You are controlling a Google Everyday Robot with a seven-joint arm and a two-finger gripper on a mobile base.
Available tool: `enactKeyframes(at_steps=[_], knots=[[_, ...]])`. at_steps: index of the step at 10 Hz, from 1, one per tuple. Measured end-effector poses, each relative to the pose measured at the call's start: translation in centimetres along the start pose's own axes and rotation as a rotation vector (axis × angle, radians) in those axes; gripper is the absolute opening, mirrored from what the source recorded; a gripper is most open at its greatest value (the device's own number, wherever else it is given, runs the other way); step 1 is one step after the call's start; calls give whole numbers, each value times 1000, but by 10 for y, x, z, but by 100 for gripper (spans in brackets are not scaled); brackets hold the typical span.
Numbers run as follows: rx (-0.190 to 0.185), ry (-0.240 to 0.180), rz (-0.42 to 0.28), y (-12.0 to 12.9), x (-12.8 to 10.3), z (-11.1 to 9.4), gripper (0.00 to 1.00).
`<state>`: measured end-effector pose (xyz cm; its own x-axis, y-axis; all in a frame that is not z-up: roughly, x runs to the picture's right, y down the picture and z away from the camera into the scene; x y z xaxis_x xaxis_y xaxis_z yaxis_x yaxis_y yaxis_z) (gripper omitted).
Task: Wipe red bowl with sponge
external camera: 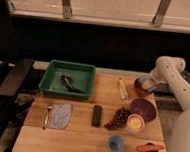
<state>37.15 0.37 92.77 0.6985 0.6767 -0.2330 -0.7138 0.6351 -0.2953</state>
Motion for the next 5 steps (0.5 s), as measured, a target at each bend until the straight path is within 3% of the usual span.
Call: enactKeyframes(at_steps=[3,5], knots=[[-17,-30,10,-11,-25,10,0],[-37,-60,4,-2,-38,13,0]])
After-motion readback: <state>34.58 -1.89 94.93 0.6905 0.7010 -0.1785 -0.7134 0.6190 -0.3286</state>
